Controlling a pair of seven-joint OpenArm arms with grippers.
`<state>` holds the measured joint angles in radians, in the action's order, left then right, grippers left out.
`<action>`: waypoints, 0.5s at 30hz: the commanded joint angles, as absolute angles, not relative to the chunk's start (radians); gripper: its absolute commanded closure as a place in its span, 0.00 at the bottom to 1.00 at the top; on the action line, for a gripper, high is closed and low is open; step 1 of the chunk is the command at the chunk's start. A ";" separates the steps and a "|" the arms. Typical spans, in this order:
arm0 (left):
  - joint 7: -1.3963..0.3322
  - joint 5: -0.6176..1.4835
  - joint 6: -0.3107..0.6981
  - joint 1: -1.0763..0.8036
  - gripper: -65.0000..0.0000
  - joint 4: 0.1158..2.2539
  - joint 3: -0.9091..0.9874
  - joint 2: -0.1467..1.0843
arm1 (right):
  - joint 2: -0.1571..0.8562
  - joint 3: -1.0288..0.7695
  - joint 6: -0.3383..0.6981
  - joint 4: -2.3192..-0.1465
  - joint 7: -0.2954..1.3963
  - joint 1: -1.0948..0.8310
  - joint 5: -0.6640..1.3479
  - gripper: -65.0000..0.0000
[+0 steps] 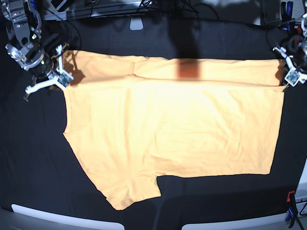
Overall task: Layout the t-shirt on the table in an organized manner, then fold the t-shirt properly
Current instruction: 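Lower the shirt with both grippers and adjust the grip on the shoulders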
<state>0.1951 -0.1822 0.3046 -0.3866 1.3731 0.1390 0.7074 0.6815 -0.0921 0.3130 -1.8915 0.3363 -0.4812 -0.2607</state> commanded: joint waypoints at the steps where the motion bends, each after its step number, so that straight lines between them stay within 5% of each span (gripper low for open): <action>1: 0.211 -0.174 0.285 -0.362 1.00 1.371 0.140 0.728 | 0.701 -0.102 0.312 -1.904 0.335 -0.466 -0.275 1.00; 15: 0.255 -0.175 0.285 -0.250 1.00 1.245 0.061 0.710 | 0.702 -0.099 0.344 -1.841 0.338 -0.420 -0.208 1.00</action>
<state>0.2371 -0.1825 0.3000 -0.2611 1.2366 0.0513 0.6910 0.6815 -0.0902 0.3588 -1.8286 0.3389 -0.4313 -0.2016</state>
